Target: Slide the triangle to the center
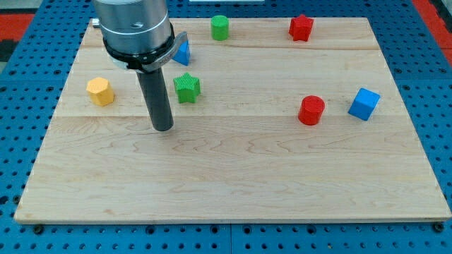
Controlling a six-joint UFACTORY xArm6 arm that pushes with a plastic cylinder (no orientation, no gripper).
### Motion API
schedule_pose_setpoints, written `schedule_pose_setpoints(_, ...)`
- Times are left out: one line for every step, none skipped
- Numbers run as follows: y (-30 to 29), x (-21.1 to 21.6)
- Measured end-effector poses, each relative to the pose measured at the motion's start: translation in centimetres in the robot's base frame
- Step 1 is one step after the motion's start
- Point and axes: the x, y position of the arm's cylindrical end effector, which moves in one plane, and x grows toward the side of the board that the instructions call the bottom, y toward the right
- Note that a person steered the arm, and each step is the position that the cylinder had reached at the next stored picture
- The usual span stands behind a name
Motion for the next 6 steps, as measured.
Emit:
schedule_pose_setpoints(-2.6,-3.8)
schedule_pose_setpoints(-3.0,-10.3)
schedule_pose_setpoints(-3.0,-14.9)
schedule_pose_setpoints(-2.5,-18.4)
schedule_pose_setpoints(-0.1,-19.8)
schedule_pose_setpoints(5.7,-12.0)
